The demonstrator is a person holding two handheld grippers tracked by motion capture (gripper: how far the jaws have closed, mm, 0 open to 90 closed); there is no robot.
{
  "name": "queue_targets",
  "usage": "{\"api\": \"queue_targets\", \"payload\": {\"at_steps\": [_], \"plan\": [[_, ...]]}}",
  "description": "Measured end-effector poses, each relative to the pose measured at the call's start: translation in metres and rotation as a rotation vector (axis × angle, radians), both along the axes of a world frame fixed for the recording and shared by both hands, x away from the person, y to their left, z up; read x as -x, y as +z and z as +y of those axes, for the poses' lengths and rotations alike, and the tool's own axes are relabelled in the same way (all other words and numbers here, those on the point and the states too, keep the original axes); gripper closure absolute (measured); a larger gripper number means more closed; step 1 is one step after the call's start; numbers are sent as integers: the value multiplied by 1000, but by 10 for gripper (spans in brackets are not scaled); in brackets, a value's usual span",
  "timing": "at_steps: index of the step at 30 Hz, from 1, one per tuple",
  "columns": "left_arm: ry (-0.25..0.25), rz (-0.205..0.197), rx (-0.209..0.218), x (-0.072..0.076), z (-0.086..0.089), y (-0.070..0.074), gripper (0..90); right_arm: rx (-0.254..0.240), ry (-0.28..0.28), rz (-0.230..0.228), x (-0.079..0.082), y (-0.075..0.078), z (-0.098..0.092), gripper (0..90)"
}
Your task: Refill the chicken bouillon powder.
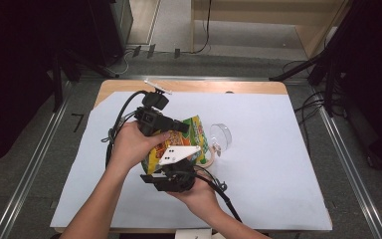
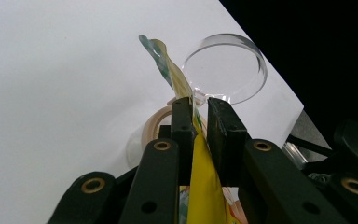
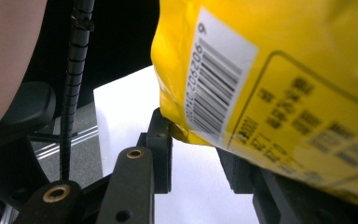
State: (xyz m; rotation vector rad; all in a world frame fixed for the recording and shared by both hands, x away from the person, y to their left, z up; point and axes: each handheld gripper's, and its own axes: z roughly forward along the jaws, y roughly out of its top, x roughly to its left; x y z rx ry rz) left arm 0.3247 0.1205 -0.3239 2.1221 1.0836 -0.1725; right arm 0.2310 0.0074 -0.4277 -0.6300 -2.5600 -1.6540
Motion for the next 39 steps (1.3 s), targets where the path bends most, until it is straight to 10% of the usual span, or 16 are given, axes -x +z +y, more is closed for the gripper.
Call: {"api": "queue_targets", "payload": {"at_steps": [39], "plan": [[-20,-22,-14,5,-7,7,814,-31,-6,22,1,1,0,702]]}}
